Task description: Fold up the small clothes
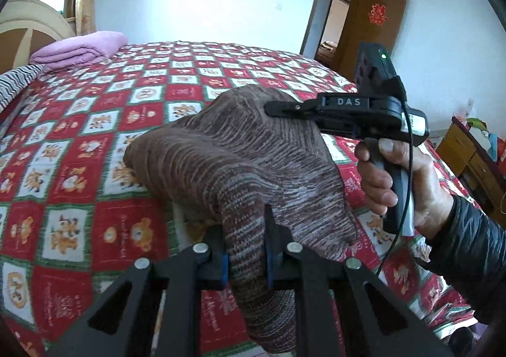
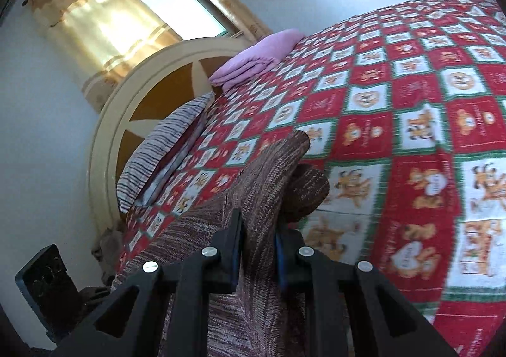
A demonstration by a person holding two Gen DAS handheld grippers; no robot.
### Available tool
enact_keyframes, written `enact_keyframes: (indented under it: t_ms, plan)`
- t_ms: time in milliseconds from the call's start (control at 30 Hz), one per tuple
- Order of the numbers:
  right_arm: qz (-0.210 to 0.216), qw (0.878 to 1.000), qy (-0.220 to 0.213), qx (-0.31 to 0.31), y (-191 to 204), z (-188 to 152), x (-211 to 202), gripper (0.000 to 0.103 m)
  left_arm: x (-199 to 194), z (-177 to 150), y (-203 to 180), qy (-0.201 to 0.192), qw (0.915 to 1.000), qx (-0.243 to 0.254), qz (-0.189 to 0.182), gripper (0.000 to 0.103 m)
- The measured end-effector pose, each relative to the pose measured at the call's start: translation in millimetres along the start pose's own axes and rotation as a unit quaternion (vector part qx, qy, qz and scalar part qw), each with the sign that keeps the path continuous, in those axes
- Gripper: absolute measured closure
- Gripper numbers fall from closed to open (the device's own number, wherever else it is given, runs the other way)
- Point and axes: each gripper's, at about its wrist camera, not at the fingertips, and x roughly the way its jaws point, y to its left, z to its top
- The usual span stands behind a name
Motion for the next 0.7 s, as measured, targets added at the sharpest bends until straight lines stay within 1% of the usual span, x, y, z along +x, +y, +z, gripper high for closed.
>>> enact_keyframes:
  t_ms: [367, 700]
  plan:
    - [0.019, 0.999, 0.031, -0.015, 30.4, -1.4, 41.1, 0.085, -18.3, -13.0, 29.7, -0.006, 0.9994, -0.025, 0.023, 0.087]
    - [0.030, 0.997, 0.060, -0.025, 50.3, -6.3, 75.7, 0.085, -29.6, -31.1, 43.2, -0.004, 0.9985, -0.040, 0.038, 0.087]
